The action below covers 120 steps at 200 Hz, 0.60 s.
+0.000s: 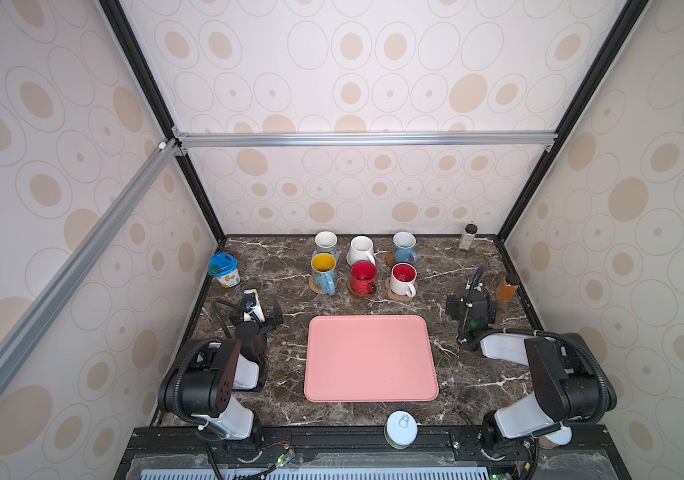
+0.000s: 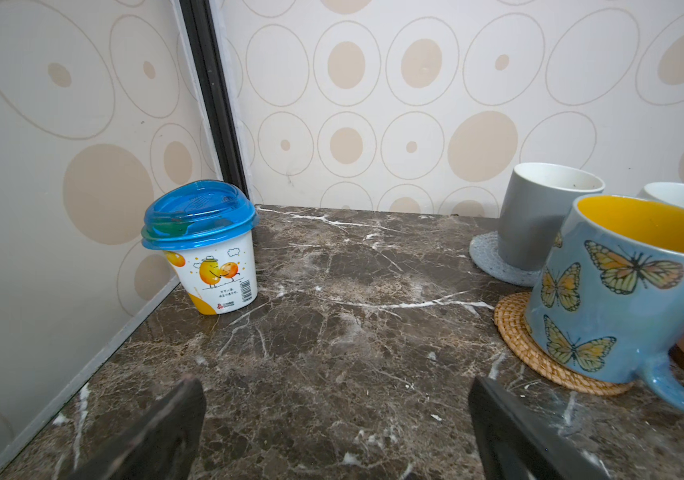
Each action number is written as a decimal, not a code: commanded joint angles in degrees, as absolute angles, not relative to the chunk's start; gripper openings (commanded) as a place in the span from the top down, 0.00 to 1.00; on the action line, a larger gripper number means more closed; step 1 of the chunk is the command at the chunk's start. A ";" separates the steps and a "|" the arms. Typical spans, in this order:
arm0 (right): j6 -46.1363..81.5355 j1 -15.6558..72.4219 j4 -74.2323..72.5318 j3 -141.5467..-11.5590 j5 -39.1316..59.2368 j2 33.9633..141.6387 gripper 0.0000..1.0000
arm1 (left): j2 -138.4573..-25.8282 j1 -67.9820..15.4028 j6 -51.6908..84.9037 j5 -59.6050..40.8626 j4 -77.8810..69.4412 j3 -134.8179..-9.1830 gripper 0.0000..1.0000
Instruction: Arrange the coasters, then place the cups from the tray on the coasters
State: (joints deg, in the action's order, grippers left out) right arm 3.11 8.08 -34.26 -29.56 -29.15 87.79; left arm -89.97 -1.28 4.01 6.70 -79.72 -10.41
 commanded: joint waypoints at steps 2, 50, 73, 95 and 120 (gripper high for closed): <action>2.54 7.49 -36.33 -29.78 -27.70 87.67 0.00 | -90.44 -0.85 2.11 5.66 -78.06 -12.66 0.00; 2.11 6.26 -39.12 -27.80 -22.12 87.10 0.00 | -90.52 -0.95 2.02 5.71 -78.00 -12.66 0.00; 1.25 5.27 -42.03 -25.84 -16.74 86.97 0.00 | -90.44 -0.93 2.02 5.71 -78.03 -12.61 0.00; 0.45 4.44 -51.31 -22.82 -13.98 89.58 0.00 | -90.44 -0.80 1.93 5.71 -78.31 -12.48 0.00; 0.65 4.22 -50.09 -22.97 -13.89 89.29 0.00 | -90.43 -0.91 1.93 5.71 -78.27 -12.49 0.00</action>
State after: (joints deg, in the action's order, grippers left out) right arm 1.85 4.54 -43.72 -23.70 -16.21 88.47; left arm -90.02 -1.28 3.49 6.26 -77.87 -11.40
